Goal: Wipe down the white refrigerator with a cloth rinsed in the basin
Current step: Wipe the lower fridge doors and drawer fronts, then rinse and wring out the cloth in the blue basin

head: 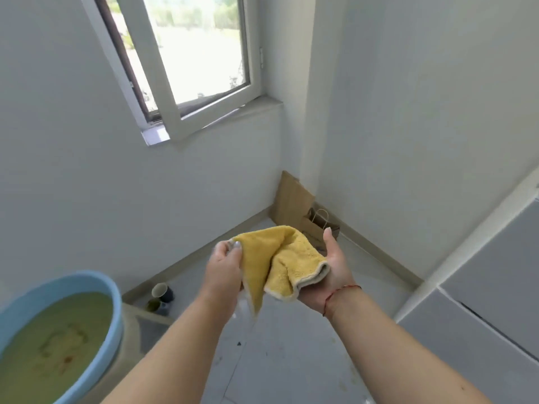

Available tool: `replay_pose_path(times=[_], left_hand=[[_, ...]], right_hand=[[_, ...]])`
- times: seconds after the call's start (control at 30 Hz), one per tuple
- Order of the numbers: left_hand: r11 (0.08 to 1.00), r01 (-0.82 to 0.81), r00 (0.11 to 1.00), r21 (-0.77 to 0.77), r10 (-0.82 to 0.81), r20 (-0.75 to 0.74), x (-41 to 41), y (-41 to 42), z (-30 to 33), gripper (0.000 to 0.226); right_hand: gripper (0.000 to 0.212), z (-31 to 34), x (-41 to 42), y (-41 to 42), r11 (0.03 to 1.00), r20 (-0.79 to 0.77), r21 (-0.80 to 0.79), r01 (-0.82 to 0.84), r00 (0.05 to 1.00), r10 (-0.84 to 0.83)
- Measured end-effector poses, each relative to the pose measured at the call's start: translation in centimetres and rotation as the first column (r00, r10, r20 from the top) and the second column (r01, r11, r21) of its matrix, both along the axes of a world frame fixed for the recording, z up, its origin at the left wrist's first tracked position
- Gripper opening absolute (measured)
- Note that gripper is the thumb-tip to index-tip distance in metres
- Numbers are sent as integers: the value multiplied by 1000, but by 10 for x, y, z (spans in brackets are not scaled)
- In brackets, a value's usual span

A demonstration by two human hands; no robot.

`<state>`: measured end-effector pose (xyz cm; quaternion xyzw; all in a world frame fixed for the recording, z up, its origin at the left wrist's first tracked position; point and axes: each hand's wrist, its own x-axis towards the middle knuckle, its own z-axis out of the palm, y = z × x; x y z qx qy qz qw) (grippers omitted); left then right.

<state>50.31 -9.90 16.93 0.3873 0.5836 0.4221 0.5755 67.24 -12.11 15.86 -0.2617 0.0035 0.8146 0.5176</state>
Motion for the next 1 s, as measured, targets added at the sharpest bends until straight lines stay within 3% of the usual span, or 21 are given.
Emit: replay_pose_path(times=[0.07, 0.13, 0.23, 0.33, 0.47, 0.53, 0.77, 0.87, 1.0], left_hand=[[983, -179, 983, -45, 180, 31, -40, 7, -6, 17], [938, -338, 935, -84, 344, 82, -84, 10, -13, 20], [860, -502, 831, -95, 510, 223, -159, 9, -16, 25], [833, -550, 805, -64, 549, 227, -226, 6, -20, 48], [806, -588, 803, -66, 591, 73, -321, 6, -38, 30], [788, -612, 790, -75, 613, -11, -372, 7, -54, 29], [801, -584, 765, -132, 488, -421, -493, 5, -110, 41], [836, -523, 755, -167, 364, -545, -518, 6, -134, 53], [883, -394, 716, -254, 122, -687, -535, 9, -168, 66]], right_hand=[[101, -2, -25, 10, 1000, -48, 6, -31, 998, 31], [91, -3, -56, 24, 999, 5, 1, -49, 999, 49], [51, -11, -119, 48, 992, 330, -11, -125, 936, 121], [27, -24, -186, 70, 967, 655, -62, -248, 721, 226], [18, -48, -284, 102, 894, 934, -68, -443, 286, 213], [12, -59, -332, 114, 855, 977, -57, -515, 148, 154], [14, -115, -457, 138, 737, 987, -140, -662, -154, 49], [17, -136, -494, 142, 613, 946, -247, -751, -324, -16], [32, -162, -523, 151, 537, 891, -340, -772, -447, -79]])
